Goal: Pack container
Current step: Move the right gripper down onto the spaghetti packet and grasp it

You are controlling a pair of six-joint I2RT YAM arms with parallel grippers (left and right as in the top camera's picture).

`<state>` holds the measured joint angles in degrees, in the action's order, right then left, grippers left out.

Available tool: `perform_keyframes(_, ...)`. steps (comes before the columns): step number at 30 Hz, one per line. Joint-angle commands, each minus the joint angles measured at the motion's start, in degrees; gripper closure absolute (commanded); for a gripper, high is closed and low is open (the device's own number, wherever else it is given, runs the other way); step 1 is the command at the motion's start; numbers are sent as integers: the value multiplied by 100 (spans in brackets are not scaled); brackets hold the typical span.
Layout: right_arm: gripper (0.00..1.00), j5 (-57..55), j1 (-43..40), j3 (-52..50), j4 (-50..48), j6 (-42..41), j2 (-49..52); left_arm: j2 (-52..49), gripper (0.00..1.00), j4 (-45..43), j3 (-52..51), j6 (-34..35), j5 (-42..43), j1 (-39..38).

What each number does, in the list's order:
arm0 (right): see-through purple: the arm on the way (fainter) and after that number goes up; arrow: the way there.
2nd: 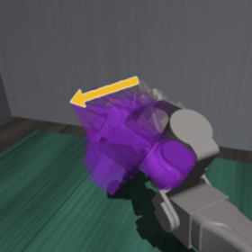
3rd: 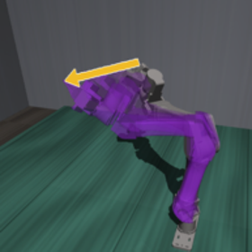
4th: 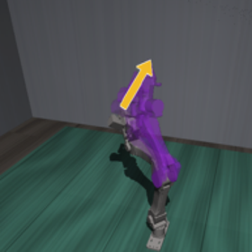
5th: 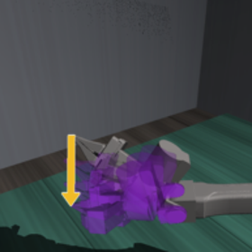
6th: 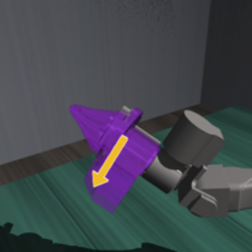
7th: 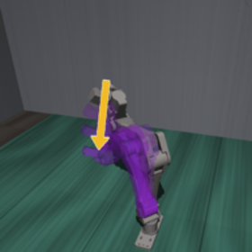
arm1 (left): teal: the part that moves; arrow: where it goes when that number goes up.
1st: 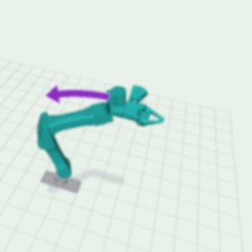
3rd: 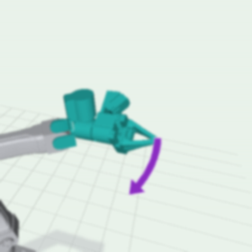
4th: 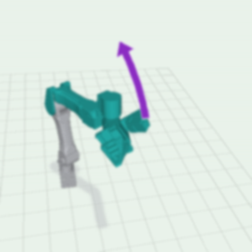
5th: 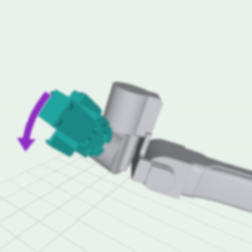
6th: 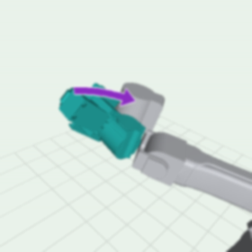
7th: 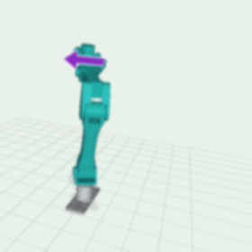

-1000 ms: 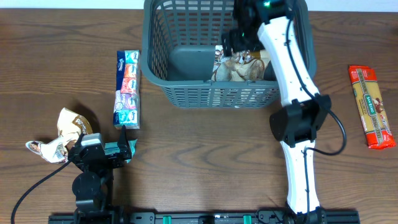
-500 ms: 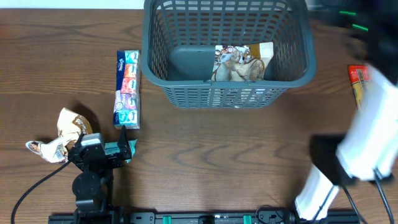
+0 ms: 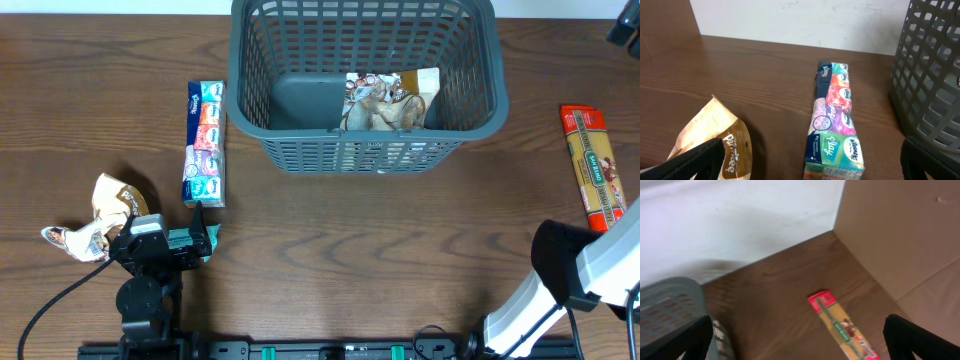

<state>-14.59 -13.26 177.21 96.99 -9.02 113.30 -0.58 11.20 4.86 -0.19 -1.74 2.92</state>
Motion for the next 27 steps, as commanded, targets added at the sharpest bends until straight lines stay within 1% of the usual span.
perform_keyframes(1,1,-334,-170,-61,-22,1029,168,35,1,146,-103,9,-26,28)
perform_keyframes(2,1,-236,-227,-114,-28,1495,278,35,1,146,-103,9,-26,28)
perform_keyframes(7,1,1169,-715,-789,-223,2667,798,35,1,146,-103,9,-26,28)
perform_keyframes(10,1,1161,-920,-1176,-138,2796,1128,35,1,146,-103,9,-26,28)
perform_keyframes(14,1,525,-1088,-1729,-52,2796,1508,35,1,146,-103,9,-26,28)
perform_keyframes(16,1,378,-1165,-2006,-155,2868,1596,35,1,146,-103,9,-26,28)
perform_keyframes(18,1,-55,-1261,-2227,-201,2983,1668,35,1,146,-103,9,-26,28)
perform_keyframes(20,1,-352,-1368,-2413,-125,2922,1716,35,1,146,-103,9,-26,28)
perform_keyframes(23,1,-92,-1582,-2704,-170,3195,1714,35,1,146,-103,9,-26,28)
perform_keyframes(27,1,1110,-1934,-2898,-225,4277,1716,35,1,146,-103,9,-26,28)
